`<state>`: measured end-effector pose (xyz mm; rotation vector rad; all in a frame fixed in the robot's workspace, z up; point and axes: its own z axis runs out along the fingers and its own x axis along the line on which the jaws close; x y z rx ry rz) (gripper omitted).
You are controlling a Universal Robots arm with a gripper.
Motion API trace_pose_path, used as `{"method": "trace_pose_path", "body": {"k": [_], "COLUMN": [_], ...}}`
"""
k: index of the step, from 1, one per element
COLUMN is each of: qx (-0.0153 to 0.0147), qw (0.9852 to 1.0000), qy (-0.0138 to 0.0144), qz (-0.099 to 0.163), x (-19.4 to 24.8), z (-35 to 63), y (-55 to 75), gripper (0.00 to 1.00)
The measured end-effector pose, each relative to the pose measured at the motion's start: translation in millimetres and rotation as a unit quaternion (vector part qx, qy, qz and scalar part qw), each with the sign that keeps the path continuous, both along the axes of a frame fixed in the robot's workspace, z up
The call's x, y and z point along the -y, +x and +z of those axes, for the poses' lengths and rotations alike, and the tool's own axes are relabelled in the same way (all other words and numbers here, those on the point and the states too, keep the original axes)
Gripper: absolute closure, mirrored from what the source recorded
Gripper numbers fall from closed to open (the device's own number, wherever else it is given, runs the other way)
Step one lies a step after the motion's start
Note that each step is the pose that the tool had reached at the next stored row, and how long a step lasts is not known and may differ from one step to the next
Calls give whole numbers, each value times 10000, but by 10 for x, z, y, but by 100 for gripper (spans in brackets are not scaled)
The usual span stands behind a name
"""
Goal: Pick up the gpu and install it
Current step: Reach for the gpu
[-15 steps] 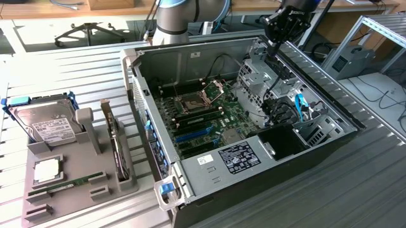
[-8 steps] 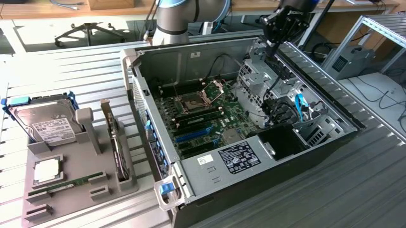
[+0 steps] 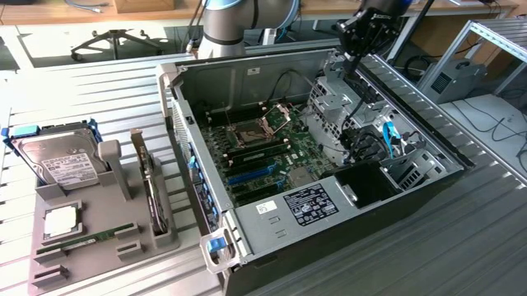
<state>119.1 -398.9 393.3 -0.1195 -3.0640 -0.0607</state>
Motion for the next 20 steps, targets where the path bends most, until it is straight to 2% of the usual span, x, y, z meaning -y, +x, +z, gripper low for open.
{"method": "trace_pose_path", "body": {"k": [20], "qx": [0], "qw": [10000], "qy": [0], "qz": [0], "x": [0], "z": [0], "y": [-132], "gripper": [89]}}
